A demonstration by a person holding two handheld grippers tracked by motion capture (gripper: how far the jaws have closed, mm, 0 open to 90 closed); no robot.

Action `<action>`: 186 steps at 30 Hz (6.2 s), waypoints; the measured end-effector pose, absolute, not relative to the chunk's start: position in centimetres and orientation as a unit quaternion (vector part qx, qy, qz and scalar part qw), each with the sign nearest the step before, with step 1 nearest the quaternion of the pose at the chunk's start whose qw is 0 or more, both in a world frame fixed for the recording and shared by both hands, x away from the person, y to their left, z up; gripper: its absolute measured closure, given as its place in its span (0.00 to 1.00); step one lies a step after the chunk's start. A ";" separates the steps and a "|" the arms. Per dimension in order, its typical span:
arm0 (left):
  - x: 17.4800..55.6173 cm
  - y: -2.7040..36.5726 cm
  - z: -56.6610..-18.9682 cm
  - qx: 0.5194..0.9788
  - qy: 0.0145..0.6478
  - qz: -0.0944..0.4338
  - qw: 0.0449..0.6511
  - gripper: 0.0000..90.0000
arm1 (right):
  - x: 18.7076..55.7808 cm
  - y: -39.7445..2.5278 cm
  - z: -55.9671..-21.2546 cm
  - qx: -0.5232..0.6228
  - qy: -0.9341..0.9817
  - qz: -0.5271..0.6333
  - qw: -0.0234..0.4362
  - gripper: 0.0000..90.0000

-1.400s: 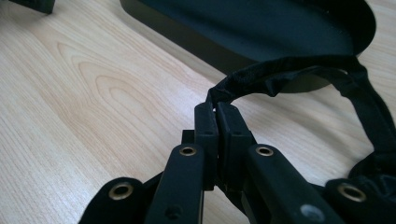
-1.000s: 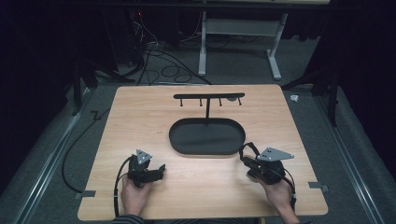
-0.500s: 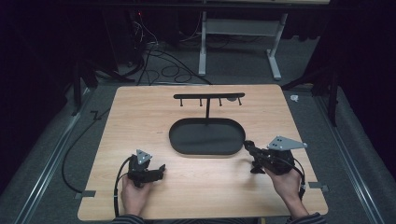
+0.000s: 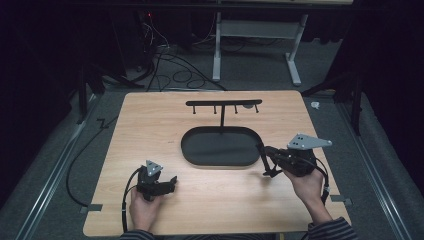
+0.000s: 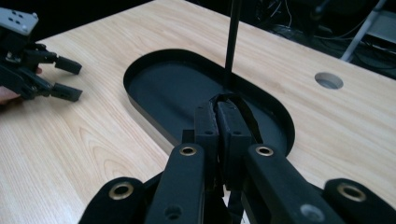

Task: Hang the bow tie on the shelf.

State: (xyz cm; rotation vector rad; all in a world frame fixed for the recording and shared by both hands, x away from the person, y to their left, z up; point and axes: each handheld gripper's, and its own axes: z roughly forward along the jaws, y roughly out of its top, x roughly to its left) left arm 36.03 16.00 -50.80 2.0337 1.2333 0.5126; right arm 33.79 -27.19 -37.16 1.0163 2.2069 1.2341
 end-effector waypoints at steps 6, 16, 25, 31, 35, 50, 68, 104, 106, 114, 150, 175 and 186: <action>36.0 16.0 -50.8 0.784 0.475 0.198 0.347 0.20 | 34.4 -27.0 -36.3 0.358 0.794 0.446 0.206 0.99; 36.0 16.0 -50.8 0.784 0.475 0.198 0.347 0.20 | 35.8 -26.8 -35.7 0.357 0.793 0.454 0.194 0.99; 36.0 16.0 -50.8 0.784 0.475 0.198 0.347 0.20 | 36.9 -26.2 -35.3 0.357 0.792 0.459 0.185 0.99; 36.0 16.0 -50.8 0.784 0.475 0.198 0.347 0.20 | 37.9 -25.8 -34.9 0.354 0.794 0.461 0.178 0.99; 36.0 16.0 -50.8 0.784 0.475 0.198 0.347 0.20 | 38.4 -25.4 -34.6 0.354 0.794 0.462 0.174 0.99; 36.0 16.0 -50.8 0.784 0.475 0.198 0.347 0.20 | 40.0 -24.5 -34.2 0.351 0.795 0.467 0.164 0.99; 36.0 16.0 -50.8 0.784 0.475 0.197 0.346 0.20 | 42.2 -22.9 -34.0 0.345 0.799 0.472 0.141 0.99; 36.1 16.0 -50.8 0.783 0.477 0.197 0.347 0.20 | 47.5 -22.9 -34.2 0.407 0.773 0.463 0.152 0.99; 36.1 16.0 -50.8 0.783 0.477 0.197 0.347 0.20 | 47.7 -22.8 -34.3 0.410 0.772 0.461 0.154 0.98; 36.1 16.0 -50.8 0.782 0.478 0.198 0.347 0.20 | 48.1 -22.5 -34.6 0.417 0.773 0.449 0.164 0.96; 36.1 16.0 -50.8 0.782 0.479 0.198 0.347 0.20 | 45.5 -25.0 -33.7 0.419 0.762 0.456 0.191 0.89; 36.1 16.0 -50.8 0.783 0.478 0.198 0.346 0.20 | 42.8 -28.4 -33.8 0.437 0.736 0.468 0.219 0.87; 36.1 16.0 -50.8 0.783 0.478 0.198 0.346 0.20 | 41.2 -29.9 -34.3 0.444 0.728 0.469 0.230 0.87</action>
